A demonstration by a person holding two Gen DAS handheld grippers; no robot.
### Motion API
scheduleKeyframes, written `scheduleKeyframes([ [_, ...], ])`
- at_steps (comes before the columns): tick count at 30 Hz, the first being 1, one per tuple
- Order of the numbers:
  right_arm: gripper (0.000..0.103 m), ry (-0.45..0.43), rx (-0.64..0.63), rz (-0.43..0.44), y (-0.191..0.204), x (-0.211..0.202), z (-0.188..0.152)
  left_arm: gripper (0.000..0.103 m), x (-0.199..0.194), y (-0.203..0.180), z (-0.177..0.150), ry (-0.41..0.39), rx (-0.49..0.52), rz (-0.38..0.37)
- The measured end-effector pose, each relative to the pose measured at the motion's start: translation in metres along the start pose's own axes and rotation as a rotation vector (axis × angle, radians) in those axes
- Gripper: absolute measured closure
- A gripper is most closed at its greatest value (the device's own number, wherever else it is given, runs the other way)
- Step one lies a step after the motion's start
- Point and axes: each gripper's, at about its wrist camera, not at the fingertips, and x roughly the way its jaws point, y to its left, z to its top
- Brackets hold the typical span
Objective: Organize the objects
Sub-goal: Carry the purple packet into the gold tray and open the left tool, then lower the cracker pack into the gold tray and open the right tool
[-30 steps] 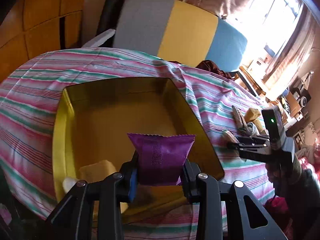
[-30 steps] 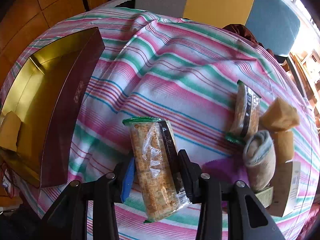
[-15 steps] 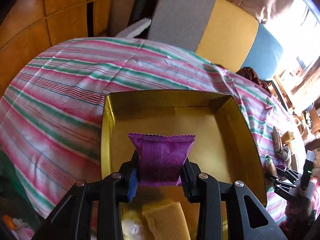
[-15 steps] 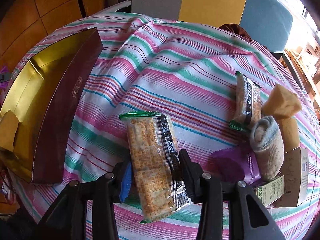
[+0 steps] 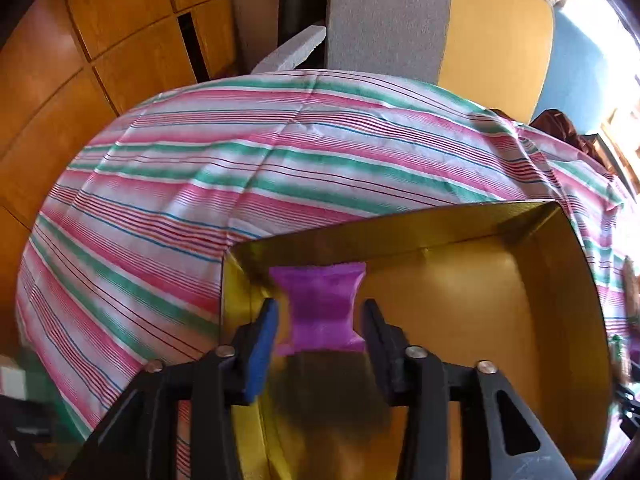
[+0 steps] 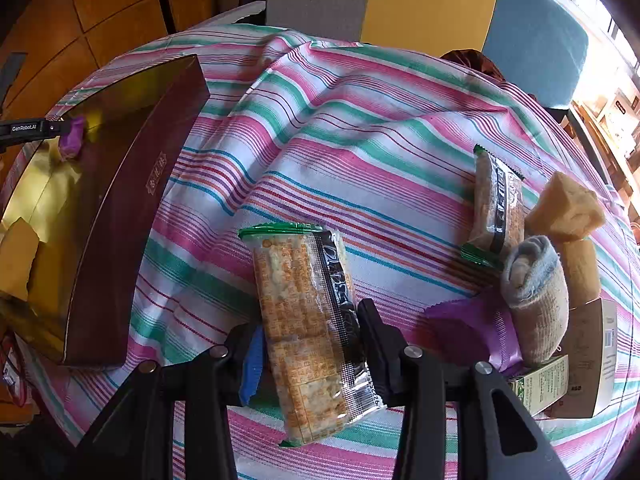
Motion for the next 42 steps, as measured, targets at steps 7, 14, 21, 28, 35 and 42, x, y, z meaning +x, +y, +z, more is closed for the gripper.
scheduleKeyframes([
  [7,0.059,-0.001,0.001,0.004,-0.001,-0.001,0.000,0.046,-0.027,0.009,-0.007,-0.070,-0.030,0.004],
  [14,0.060,-0.013,-0.014,-0.014,0.003,-0.002,-0.004,0.046,-0.075,0.010,-0.058,-0.146,-0.071,0.003],
  [21,0.060,-0.024,0.011,-0.009,0.003,-0.004,-0.006,0.045,-0.109,0.001,-0.108,-0.189,-0.079,-0.013],
  [28,0.060,-0.021,0.027,-0.021,0.002,-0.003,-0.003,0.045,-0.129,0.001,-0.134,-0.224,-0.090,-0.019],
  [35,0.061,-0.070,0.110,-0.030,0.005,-0.029,0.008,0.044,-0.133,0.010,-0.149,-0.225,-0.111,-0.051],
  [42,0.061,-0.192,0.093,0.060,0.050,-0.072,0.053,0.044,-0.131,0.034,-0.161,-0.227,-0.173,-0.055],
])
